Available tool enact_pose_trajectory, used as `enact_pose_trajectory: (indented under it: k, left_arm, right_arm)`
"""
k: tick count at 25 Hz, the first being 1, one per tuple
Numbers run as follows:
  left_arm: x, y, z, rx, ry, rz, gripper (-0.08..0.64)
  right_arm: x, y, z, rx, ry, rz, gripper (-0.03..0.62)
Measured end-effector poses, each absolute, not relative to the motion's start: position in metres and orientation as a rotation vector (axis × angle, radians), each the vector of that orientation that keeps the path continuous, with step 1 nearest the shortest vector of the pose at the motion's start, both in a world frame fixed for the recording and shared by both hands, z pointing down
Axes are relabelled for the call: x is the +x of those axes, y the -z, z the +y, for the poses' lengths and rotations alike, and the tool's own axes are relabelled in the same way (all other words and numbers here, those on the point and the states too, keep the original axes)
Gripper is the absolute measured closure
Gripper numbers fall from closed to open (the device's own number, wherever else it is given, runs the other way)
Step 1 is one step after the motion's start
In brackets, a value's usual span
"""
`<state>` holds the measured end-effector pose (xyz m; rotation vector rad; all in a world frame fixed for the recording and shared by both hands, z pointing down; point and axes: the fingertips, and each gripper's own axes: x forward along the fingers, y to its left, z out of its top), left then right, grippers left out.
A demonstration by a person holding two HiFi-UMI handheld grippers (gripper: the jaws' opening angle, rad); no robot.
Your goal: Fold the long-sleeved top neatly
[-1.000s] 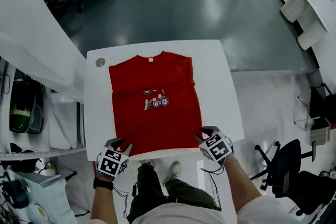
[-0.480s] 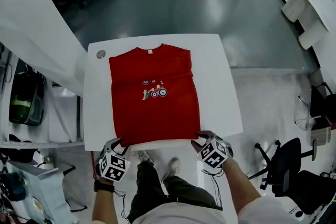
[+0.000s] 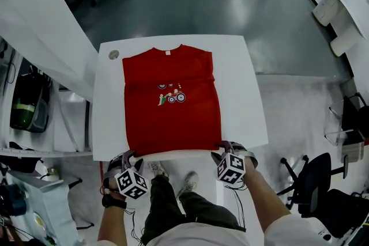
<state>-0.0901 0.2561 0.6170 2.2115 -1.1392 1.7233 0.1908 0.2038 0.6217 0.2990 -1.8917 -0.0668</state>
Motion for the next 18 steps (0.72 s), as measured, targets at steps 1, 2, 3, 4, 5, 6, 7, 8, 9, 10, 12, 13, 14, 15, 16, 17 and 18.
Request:
enact_pose_trajectory:
  k: [1, 2, 3, 4, 5, 6, 7, 8, 9, 10, 12, 13, 14, 15, 16, 17, 18]
  left_arm:
    - [-0.09, -0.619, 0.256, 2.219, -1.758, -1.119, 0.385]
    - [-0.091, -0.62, 0.255, 2.224, -1.79, -1.099, 0.385]
    - [-0.091, -0.621, 0.254, 2.229, -1.816, -1.083, 0.387]
    - [-0.092, -0.622, 0.253, 2.232, -1.838, -1.071, 0.387]
    - [-0.093, -0.622, 0.252, 2.236, -1.858, -1.059, 0.387]
    - [-0.093, -0.623, 0.252, 2.243, -1.878, -1.046, 0.389]
    - [-0.093, -0.624, 0.251, 2.25, -1.9, -1.029, 0.406]
    - [-0.093, -0.625, 0.251, 2.257, -1.923, -1.011, 0.418]
    - [-0.093, -0.627, 0.25, 2.262, -1.944, -0.993, 0.423]
    - [-0.093, -0.628, 0.25, 2.268, -1.96, -0.976, 0.429]
    - [-0.092, -0.631, 0.251, 2.281, -1.987, -0.942, 0.441]
    - [-0.091, -0.631, 0.251, 2.289, -1.997, -0.926, 0.45]
    - [-0.091, -0.631, 0.252, 2.296, -2.002, -0.914, 0.453]
    - [-0.09, -0.631, 0.252, 2.304, -2.001, -0.903, 0.455]
    - [-0.09, -0.631, 0.252, 2.31, -1.996, -0.894, 0.46]
    - [-0.09, -0.631, 0.252, 2.316, -1.991, -0.885, 0.46]
    - [-0.09, -0.631, 0.252, 2.321, -1.989, -0.874, 0.46]
  right_arm:
    - [0.191, -0.623, 0.204, 0.282, 0.094, -1.882, 0.448]
    - [0.191, -0.625, 0.204, 0.266, 0.123, -1.872, 0.449]
    - [0.191, -0.626, 0.204, 0.249, 0.155, -1.86, 0.449]
    - [0.192, -0.628, 0.205, 0.232, 0.19, -1.847, 0.449]
    - [0.192, -0.63, 0.205, 0.214, 0.226, -1.832, 0.449]
    - [0.193, -0.631, 0.205, 0.197, 0.26, -1.817, 0.449]
    - [0.194, -0.632, 0.205, 0.181, 0.29, -1.803, 0.451]
    - [0.195, -0.634, 0.205, 0.166, 0.313, -1.793, 0.455]
    - [0.195, -0.635, 0.206, 0.151, 0.329, -1.788, 0.456]
    - [0.195, -0.636, 0.206, 0.139, 0.336, -1.786, 0.459]
    - [0.195, -0.636, 0.206, 0.124, 0.34, -1.786, 0.459]
    - [0.195, -0.636, 0.206, 0.119, 0.34, -1.787, 0.459]
    - [0.195, -0.636, 0.206, 0.117, 0.337, -1.788, 0.46]
    - [0.195, -0.635, 0.205, 0.121, 0.334, -1.791, 0.459]
    - [0.195, -0.633, 0.203, 0.129, 0.335, -1.794, 0.459]
    - [0.195, -0.631, 0.2, 0.14, 0.341, -1.795, 0.477]
    - [0.194, -0.631, 0.197, 0.146, 0.351, -1.792, 0.488]
